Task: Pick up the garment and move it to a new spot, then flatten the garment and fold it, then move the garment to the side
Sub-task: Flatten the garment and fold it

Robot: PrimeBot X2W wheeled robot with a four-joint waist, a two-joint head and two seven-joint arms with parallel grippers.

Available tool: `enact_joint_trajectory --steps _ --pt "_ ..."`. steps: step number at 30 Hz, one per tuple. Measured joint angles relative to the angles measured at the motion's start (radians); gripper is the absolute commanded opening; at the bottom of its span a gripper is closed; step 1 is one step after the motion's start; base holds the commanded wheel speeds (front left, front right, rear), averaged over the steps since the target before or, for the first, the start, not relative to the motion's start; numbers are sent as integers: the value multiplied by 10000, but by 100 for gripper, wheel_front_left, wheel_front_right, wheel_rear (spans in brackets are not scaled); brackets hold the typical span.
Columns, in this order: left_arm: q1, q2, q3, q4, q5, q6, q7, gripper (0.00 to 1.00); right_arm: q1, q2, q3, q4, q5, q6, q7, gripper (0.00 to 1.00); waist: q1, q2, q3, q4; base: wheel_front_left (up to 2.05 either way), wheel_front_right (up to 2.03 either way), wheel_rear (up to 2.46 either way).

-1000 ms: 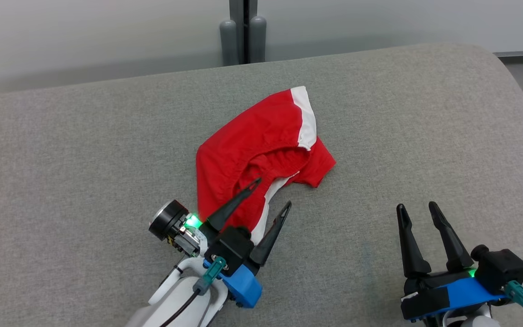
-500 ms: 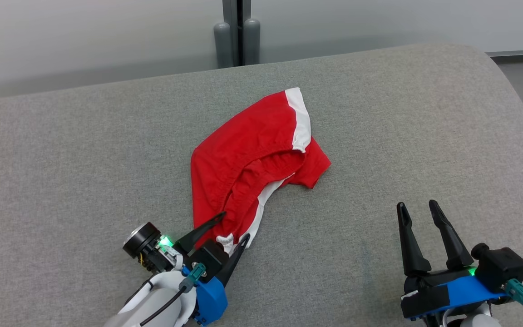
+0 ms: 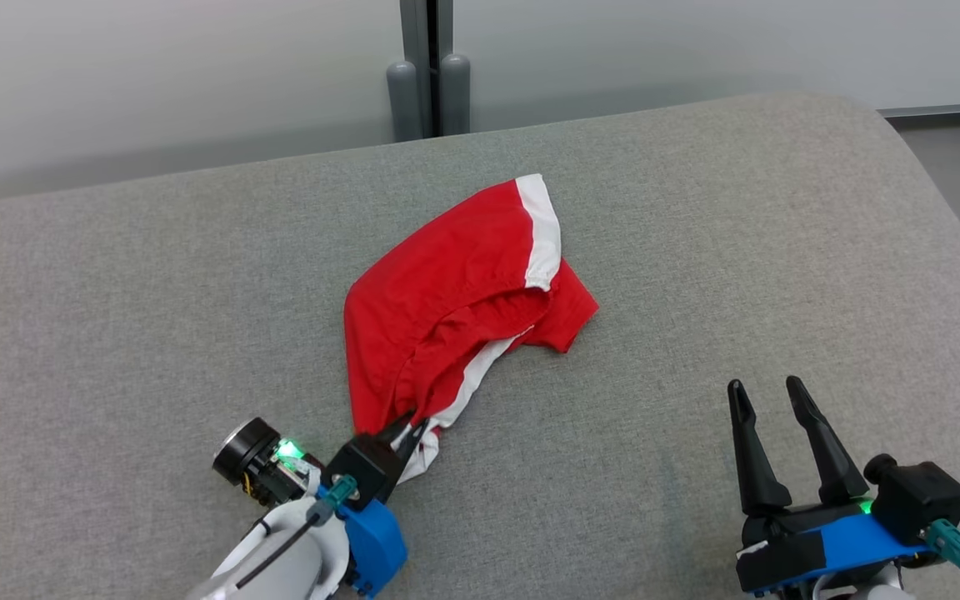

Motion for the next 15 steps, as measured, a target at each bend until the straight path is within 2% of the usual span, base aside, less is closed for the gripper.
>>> enact_joint_trajectory --steps 8,15 --pt "143 -144 997 -1664 -920 17 -2 0 88 2 -75 -15 73 0 0 100 0 0 -76 434 0 0 0" --pt "1014 -295 2270 -2920 -1649 343 -2 0 109 2 -138 -15 56 0 -2 100 0 -1 -127 1007 0 0 0"
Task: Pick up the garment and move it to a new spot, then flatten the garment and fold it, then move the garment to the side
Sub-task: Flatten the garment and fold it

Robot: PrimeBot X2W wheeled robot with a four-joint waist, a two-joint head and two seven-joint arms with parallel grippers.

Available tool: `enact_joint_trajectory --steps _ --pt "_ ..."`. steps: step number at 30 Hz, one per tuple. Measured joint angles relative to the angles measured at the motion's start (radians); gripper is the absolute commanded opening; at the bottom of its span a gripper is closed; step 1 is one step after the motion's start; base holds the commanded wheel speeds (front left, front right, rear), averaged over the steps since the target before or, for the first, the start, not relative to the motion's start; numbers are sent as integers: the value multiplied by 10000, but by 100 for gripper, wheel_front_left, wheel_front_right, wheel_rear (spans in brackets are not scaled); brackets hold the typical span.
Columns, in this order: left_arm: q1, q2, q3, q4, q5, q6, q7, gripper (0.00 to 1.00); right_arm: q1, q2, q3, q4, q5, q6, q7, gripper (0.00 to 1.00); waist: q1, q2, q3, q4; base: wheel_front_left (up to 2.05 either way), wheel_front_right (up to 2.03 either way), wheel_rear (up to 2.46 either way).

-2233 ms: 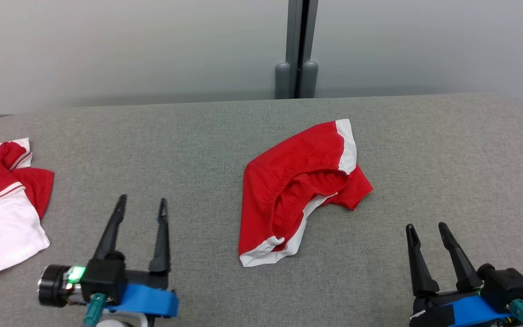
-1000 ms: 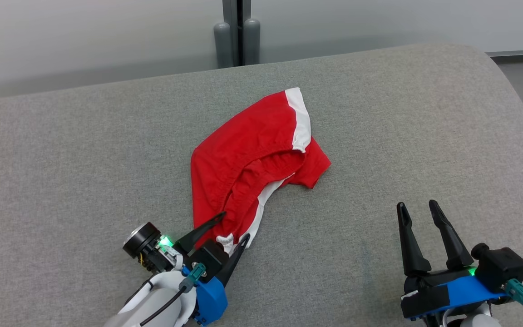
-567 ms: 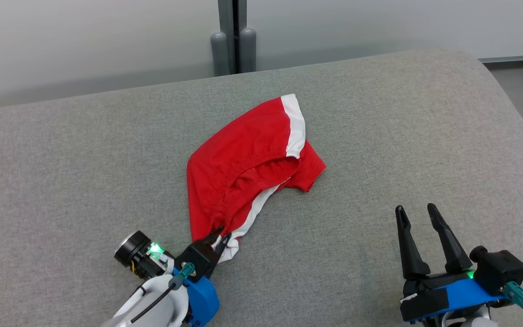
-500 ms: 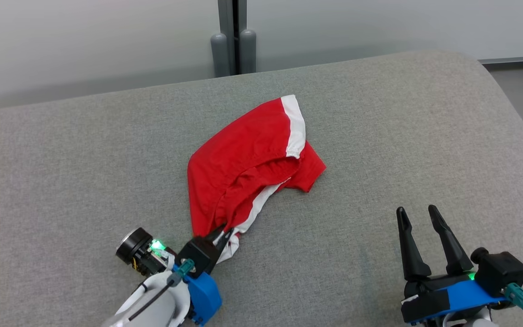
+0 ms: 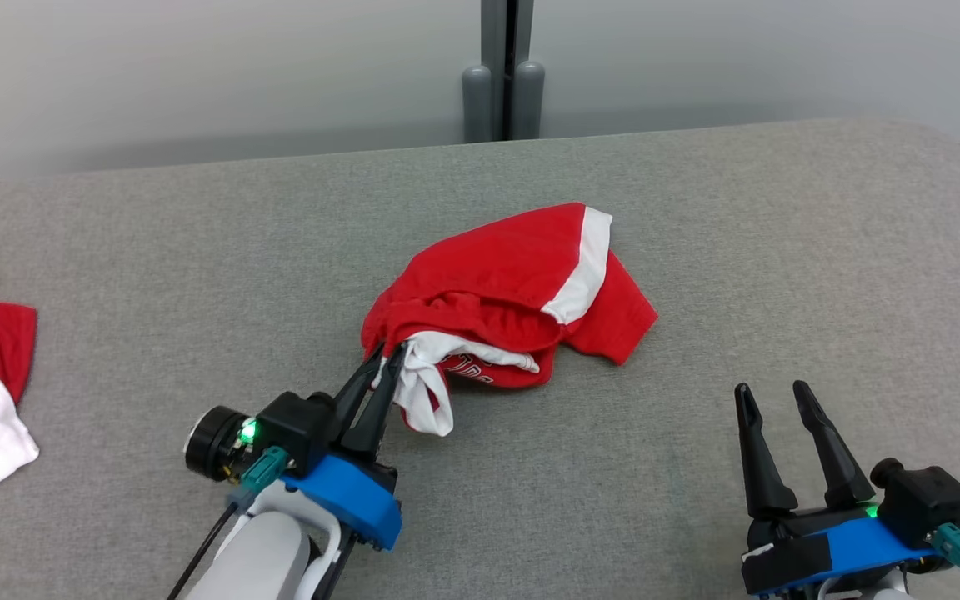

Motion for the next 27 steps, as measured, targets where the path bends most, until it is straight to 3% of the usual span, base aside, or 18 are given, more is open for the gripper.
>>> enact_joint_trajectory --steps 9,15,16,17,27 --pt "2021 -94 1756 -420 -593 431 2 0 9 2 -71 21 -109 0 0 100 0 0 78 597 0 0 0" --pt "2777 -228 2261 -384 -359 414 2 0 0 0 -123 75 -140 0 2 100 0 0 127 881 0 0 0" --pt "2783 -267 2301 -439 -226 407 2 76 0 0 -123 88 -140 0 0 100 0 0 126 922 0 0 0" --pt "2782 -326 2370 -508 -127 389 2 100 0 0 -119 104 -140 0 0 100 0 0 117 966 0 0 0" --pt "2724 -949 3196 -2533 830 48 2 100 -4 0 -46 198 -140 0 0 100 0 0 -84 1070 0 0 0"
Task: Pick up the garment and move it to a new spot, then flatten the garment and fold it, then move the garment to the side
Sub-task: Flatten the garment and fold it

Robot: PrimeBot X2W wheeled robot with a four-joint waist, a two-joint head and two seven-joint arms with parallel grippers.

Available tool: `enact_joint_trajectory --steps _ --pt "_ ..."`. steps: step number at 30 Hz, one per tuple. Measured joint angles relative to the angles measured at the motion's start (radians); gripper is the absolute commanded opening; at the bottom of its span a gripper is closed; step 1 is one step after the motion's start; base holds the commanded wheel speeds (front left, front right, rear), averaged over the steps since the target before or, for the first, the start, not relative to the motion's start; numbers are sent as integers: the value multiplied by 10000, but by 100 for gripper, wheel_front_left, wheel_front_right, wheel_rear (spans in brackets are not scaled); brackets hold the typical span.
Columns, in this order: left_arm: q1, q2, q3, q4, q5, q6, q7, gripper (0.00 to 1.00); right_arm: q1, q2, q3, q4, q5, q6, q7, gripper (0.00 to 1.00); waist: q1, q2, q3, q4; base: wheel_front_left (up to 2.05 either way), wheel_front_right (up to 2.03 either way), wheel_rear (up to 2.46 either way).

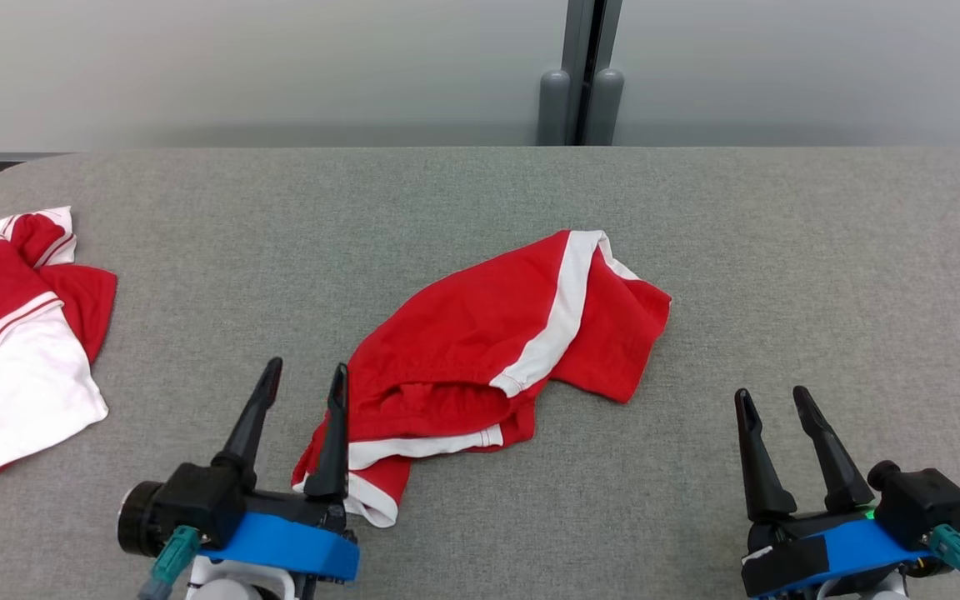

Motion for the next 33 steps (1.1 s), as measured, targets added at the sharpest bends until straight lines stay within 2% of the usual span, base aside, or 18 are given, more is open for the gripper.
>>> enact_joint_trajectory --steps 6,16,28,33 --pt "209 -288 1066 -1053 487 -61 -2 100 6 0 61 50 -12 0 2 100 0 0 -132 -137 0 0 0" --pt "645 -439 2487 -1358 1448 23 -2 100 102 0 -40 111 -75 0 0 100 0 0 -253 -453 0 0 0" --pt "837 -487 3231 -876 1871 -136 -2 100 253 -2 -2 328 -94 0 0 100 0 0 -416 -344 0 0 0" --pt "841 -527 3210 -671 1964 -153 -2 100 35 -2 600 491 -272 0 0 100 0 0 -414 -109 0 0 0"
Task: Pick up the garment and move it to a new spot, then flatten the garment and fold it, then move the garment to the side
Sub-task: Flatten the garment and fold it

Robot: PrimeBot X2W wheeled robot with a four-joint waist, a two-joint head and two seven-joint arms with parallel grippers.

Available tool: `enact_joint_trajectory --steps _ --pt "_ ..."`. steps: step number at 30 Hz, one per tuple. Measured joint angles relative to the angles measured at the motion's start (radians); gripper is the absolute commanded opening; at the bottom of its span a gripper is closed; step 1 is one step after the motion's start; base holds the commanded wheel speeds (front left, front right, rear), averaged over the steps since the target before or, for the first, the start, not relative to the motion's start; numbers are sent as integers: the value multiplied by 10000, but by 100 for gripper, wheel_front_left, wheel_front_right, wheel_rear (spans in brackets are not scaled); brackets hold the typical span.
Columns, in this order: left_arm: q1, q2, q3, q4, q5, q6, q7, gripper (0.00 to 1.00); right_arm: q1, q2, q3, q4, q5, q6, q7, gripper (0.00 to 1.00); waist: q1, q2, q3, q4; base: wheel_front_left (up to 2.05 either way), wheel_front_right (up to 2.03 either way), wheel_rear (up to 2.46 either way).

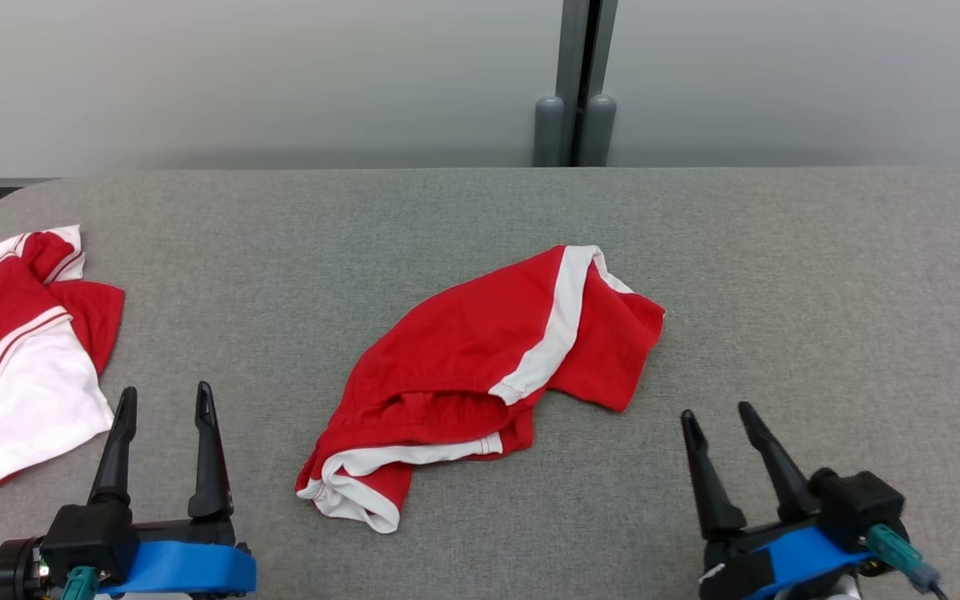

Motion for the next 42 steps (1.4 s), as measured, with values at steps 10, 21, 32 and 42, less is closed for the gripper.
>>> enact_joint_trajectory --steps 10,21,32,42 --pt "-36 -36 -282 123 -19 -2 0 100 -1331 8 2476 1584 -23 0 0 100 1 0 138 749 0 0 0" --pt "-208 -38 -702 148 -408 176 0 100 -2548 13 3741 3847 462 0 2 100 1 0 556 1631 0 0 0" --pt "-474 -40 -1243 117 -663 439 2 100 -3518 12 4044 4987 926 0 0 100 1 0 1037 2045 0 0 0" --pt "-659 -42 -1465 171 -757 451 2 100 -3991 8 4558 5292 1442 0 -2 37 1 0 1208 2205 0 0 0"
